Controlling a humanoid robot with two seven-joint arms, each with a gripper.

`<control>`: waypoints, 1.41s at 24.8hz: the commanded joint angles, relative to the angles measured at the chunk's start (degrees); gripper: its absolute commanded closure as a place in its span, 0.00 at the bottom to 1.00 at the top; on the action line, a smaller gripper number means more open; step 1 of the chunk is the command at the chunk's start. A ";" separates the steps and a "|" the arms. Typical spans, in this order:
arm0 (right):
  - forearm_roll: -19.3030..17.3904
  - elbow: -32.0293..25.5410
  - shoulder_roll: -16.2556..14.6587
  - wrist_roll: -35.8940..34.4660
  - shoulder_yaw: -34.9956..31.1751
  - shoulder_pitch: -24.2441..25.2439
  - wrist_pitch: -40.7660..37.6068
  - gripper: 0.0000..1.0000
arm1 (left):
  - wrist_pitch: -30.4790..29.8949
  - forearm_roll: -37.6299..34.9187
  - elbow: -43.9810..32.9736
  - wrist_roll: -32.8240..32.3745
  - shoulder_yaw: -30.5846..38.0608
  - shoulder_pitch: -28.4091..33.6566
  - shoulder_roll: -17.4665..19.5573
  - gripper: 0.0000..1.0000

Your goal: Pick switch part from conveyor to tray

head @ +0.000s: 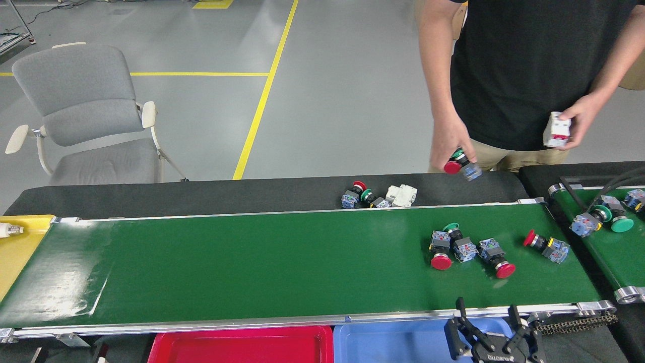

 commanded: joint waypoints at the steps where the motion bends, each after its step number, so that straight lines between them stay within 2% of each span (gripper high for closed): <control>1: 0.63 2.56 0.23 2.75 2.40 -3.62 3.84 0.02 | -1.37 -0.05 -0.49 -0.09 0.05 -0.90 0.58 0.00; 6: 0.45 10.74 0.40 4.78 6.72 -12.07 7.89 0.02 | -2.52 -0.23 -0.49 -0.09 -0.03 -1.25 0.93 0.00; 11: 0.19 17.59 2.51 5.48 7.59 -16.19 7.89 0.03 | -3.92 -0.40 -0.40 -0.09 -0.03 -1.43 0.84 0.00; 12: 0.19 18.47 2.95 5.48 7.59 -16.81 7.89 0.11 | -3.92 -0.40 -0.32 -0.09 -0.03 -1.43 0.93 0.00; 13: 0.10 19.09 3.04 5.48 7.59 -17.25 7.80 0.24 | -3.92 -0.40 -0.40 -0.09 -0.03 -1.51 0.93 0.00; 15: 0.10 19.62 2.86 5.83 7.86 -17.69 7.27 0.59 | -3.92 -0.32 -0.40 -0.09 -0.03 -1.43 0.93 0.00; 17: 0.02 19.62 2.25 7.15 9.00 -17.87 7.10 0.78 | -3.92 -0.32 -0.40 -0.09 -0.03 -1.43 0.84 0.00; 18: 0.02 19.62 2.07 7.50 9.18 -17.87 7.10 0.84 | -3.92 -0.32 -0.40 -0.09 -0.03 -1.43 0.84 0.00; 20: -0.25 19.35 1.81 7.50 9.26 -17.78 6.74 0.92 | -3.92 -0.32 -0.40 -0.09 -0.03 -1.43 0.93 0.00; 23: -0.25 16.90 1.63 7.33 11.20 -16.46 3.41 0.93 | -4.01 -0.23 -0.40 -0.09 -0.03 -1.16 0.84 0.00; 27: -0.25 7.49 0.31 7.06 14.80 -9.60 -9.60 0.93 | -4.01 -0.23 -0.49 -0.09 -0.03 -1.08 0.84 0.00; 29: -0.16 2.40 -0.83 6.89 18.14 -5.83 -18.73 0.90 | -4.01 -0.23 -0.40 -0.09 -0.03 -1.16 0.84 0.00; 30: -0.16 1.16 -1.18 6.71 19.64 -4.95 -22.44 0.81 | -3.92 -0.23 -0.49 -0.09 -0.03 -1.16 0.84 0.00; 31: -0.16 0.19 -1.53 6.36 21.31 -3.98 -27.36 0.58 | -3.92 -0.23 -0.40 -0.09 -0.03 -1.16 0.84 0.00; 32: -0.16 0.02 -1.36 6.36 22.62 -3.63 -30.86 0.12 | -3.92 -0.23 -0.40 -0.09 -0.03 -1.16 0.75 0.00; 33: -0.16 0.02 -1.01 6.36 23.50 -3.54 -32.28 0.00 | -3.92 -0.23 -0.40 -0.09 -0.03 -1.16 0.67 0.00; 35: -0.07 0.55 -0.65 6.45 24.82 -3.80 -32.28 0.00 | -3.92 -0.23 -0.40 -0.09 -0.12 -1.43 0.75 0.00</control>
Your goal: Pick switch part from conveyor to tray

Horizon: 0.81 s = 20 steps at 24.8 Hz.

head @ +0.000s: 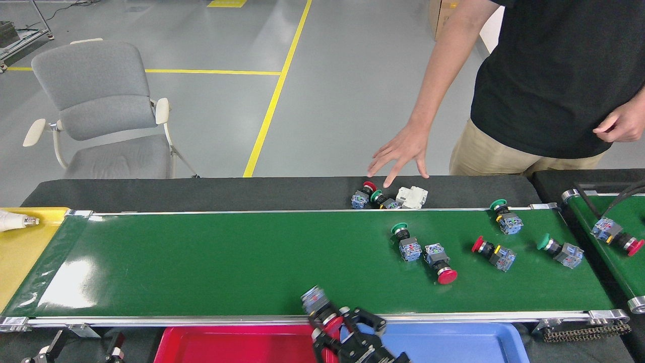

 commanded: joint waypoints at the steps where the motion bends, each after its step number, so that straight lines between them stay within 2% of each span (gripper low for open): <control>1: -0.02 -0.43 0.60 -0.52 0.54 -0.57 -2.87 0.00 | -0.02 0.06 -0.59 0.17 0.10 -0.31 0.54 0.00; 4: -0.46 -0.78 0.77 -0.52 -0.08 -0.39 -2.70 0.00 | -0.02 -0.02 -0.59 0.17 0.18 -0.23 0.54 0.00; 6: -1.51 -2.10 0.77 -0.96 -3.42 0.31 0.29 0.00 | 0.07 -0.02 -0.59 0.17 0.54 0.30 0.10 0.00; 9: -3.27 -5.35 1.65 -3.86 -13.18 6.72 13.39 0.01 | 0.07 0.06 -0.68 0.17 0.71 0.57 0.02 0.00; 11: -3.36 -5.88 1.39 -9.75 -19.06 10.42 22.35 0.01 | 0.07 0.06 -0.86 0.17 0.71 0.65 0.02 0.00; 13: -3.45 -5.79 0.69 -11.86 -23.37 12.35 26.31 0.01 | 0.07 0.06 -0.94 0.17 0.71 0.57 0.10 0.00; 16: -3.45 -5.70 0.77 -11.60 -24.78 11.73 27.01 0.01 | 0.07 0.06 -0.86 0.17 0.45 0.57 0.10 0.00; 20: -2.83 -4.38 0.77 -8.17 -23.37 6.29 27.10 0.01 | -0.02 -0.02 -0.77 0.17 0.18 -0.05 0.54 0.00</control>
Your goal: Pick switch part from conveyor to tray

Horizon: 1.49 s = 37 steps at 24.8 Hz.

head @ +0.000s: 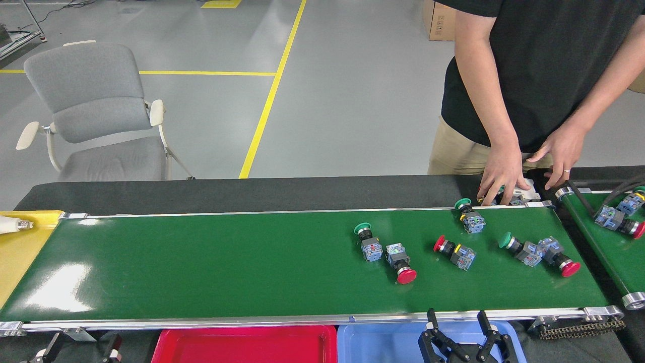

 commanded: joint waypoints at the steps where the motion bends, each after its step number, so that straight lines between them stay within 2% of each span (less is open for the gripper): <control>1: 0.42 1.32 0.17 3.55 2.71 -3.21 0.27 0.01 | 0.11 -0.02 -0.54 0.17 0.10 -0.53 0.67 0.00; 4: 1.47 6.68 0.69 5.92 7.63 -9.10 1.59 0.01 | 0.11 -0.02 -0.45 0.17 0.10 -0.80 0.67 0.00; 8: 1.56 14.24 2.36 7.77 11.14 -17.01 7.56 0.02 | 0.11 -0.20 -0.36 0.17 0.10 -0.80 0.67 0.00; 10: 1.56 17.58 2.54 9.09 12.64 -19.65 8.97 0.23 | 0.11 -0.20 -0.36 0.17 0.10 -0.88 0.67 0.00; 12: 1.47 19.95 2.36 9.62 14.48 -21.67 8.97 0.58 | 0.11 -0.20 -0.36 0.17 0.10 -0.97 0.67 0.00; 13: 1.38 20.57 2.28 9.70 15.01 -22.20 8.88 0.72 | 0.11 -0.20 -0.36 0.17 0.10 -0.88 0.67 0.00; 16: 1.21 20.74 2.10 10.14 16.07 -22.28 8.62 0.91 | 0.11 -0.20 -0.36 0.17 0.10 -0.88 0.75 0.00; 19: 1.21 20.13 2.01 10.14 17.47 -22.11 7.83 0.97 | 0.20 -0.20 -0.36 0.17 0.10 -0.88 0.67 0.00; 22: 1.30 19.69 2.01 9.97 19.14 -21.76 6.69 0.98 | 0.11 -0.20 -0.36 0.17 0.10 -0.80 0.67 0.00; 27: 1.38 11.69 0.96 9.88 26.70 -19.82 6.51 0.98 | 0.20 -0.20 -0.36 0.17 0.10 -0.80 0.67 0.00; 29: 1.47 7.39 -1.06 9.79 33.55 -18.59 5.90 0.96 | 0.20 -0.20 -0.45 0.17 0.10 -0.71 0.67 0.00; 30: 1.47 5.89 -2.29 9.62 36.63 -18.06 5.02 0.87 | 0.20 -0.20 -0.45 0.17 0.10 -0.71 0.67 0.00; 31: 1.47 4.66 -3.61 9.35 39.71 -17.62 4.22 0.57 | 0.20 -0.11 -0.45 0.17 0.10 -0.71 0.67 0.00; 32: 1.91 4.57 -4.14 9.26 42.34 -17.62 4.22 0.05 | 0.11 -0.11 -0.54 0.17 0.10 -0.71 0.67 0.00; 33: 2.00 4.66 -4.23 9.26 43.92 -17.54 3.87 0.00 | 0.11 -0.11 -0.63 0.17 0.01 -0.88 0.67 0.00; 35: 2.00 4.66 -4.31 9.26 44.63 -17.45 3.87 0.00 | 0.11 -0.11 -0.89 0.17 -0.52 -0.88 0.67 0.00; 37: 2.00 4.57 -4.31 9.18 44.54 -17.27 3.87 0.00 | 0.29 -0.20 -1.07 0.17 -3.86 -1.94 0.58 0.00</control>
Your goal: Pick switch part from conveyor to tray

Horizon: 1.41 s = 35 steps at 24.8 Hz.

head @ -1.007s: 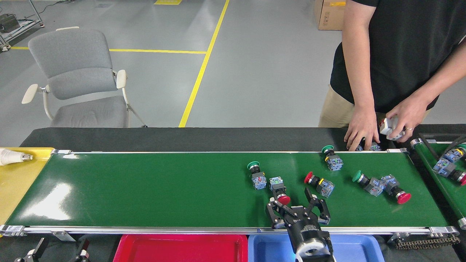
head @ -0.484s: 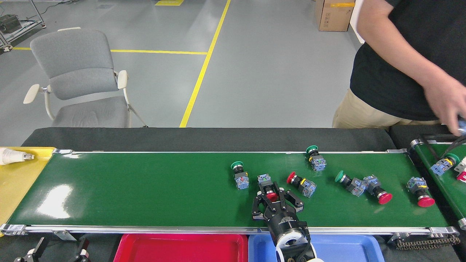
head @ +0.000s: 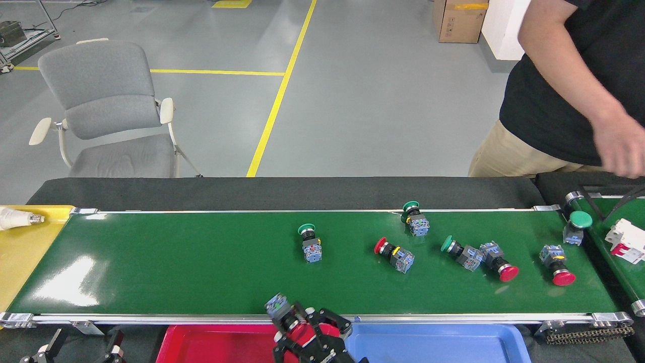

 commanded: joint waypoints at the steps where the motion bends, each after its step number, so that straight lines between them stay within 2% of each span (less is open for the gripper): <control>1: 0.15 -1.09 -0.02 -0.78 -0.18 -0.20 0.09 0.00 | 0.65 -0.12 -1.01 0.09 -3.44 -1.54 0.47 0.00; 4: -0.20 -2.50 -0.02 -3.94 -4.66 1.38 2.20 0.00 | 1.88 -1.44 -1.10 -2.20 -8.98 -3.65 -0.23 0.00; 6: -0.20 -4.08 -0.02 -11.06 -11.96 7.36 5.80 0.00 | 4.43 -5.57 -1.10 -5.45 -12.14 -7.16 -0.76 0.00; 8: -0.20 -5.58 -0.55 -16.25 -18.99 12.90 7.56 0.00 | 7.15 -9.53 -1.10 -8.26 -16.01 -10.15 -3.57 0.00; 10: -0.29 -5.58 -0.46 -17.56 -26.72 16.76 8.35 0.00 | 8.21 -12.43 -0.66 -10.02 -18.56 -13.23 -5.77 0.00; 12: -0.38 -5.31 -0.29 -17.39 -33.05 18.34 8.35 0.00 | 8.82 -15.24 0.57 -11.07 -19.96 -16.39 -7.97 0.00; 14: -0.47 -4.96 -0.02 -17.04 -37.18 17.82 8.44 0.00 | 8.82 -17.52 3.03 -11.86 -20.32 -19.11 -10.43 0.00; 17: -0.47 -3.64 -0.29 -15.54 -37.62 14.48 8.44 0.00 | 8.91 -17.88 6.19 -12.39 -21.02 -21.67 -11.31 0.00; 21: -0.38 0.31 -1.87 -9.83 -37.45 10.17 7.64 0.00 | 10.05 -18.14 11.82 -12.92 -22.25 -24.74 -11.75 0.00; 24: -0.47 2.77 -4.06 -6.49 -37.36 7.45 1.14 0.00 | 10.05 -18.05 14.37 -12.92 -22.16 -26.68 -11.66 0.00; 26: -1.69 3.74 -3.19 -2.28 -37.80 6.30 -6.85 0.00 | 10.23 -18.05 16.03 -12.92 -21.99 -27.90 -11.66 0.00; 27: -2.84 3.74 -3.19 -0.69 -37.80 5.95 -8.35 0.00 | 10.32 -18.05 16.74 -12.92 -21.90 -28.61 -11.74 0.00; 30: -4.86 3.92 -3.71 0.28 -37.62 4.99 -9.14 0.00 | 10.93 -18.05 19.11 -12.92 -21.90 -30.54 -11.75 0.00; 35: -5.12 5.59 -3.27 1.07 -37.36 1.65 -10.81 0.00 | 13.13 -18.05 24.47 -12.92 -21.90 -34.15 -11.31 0.00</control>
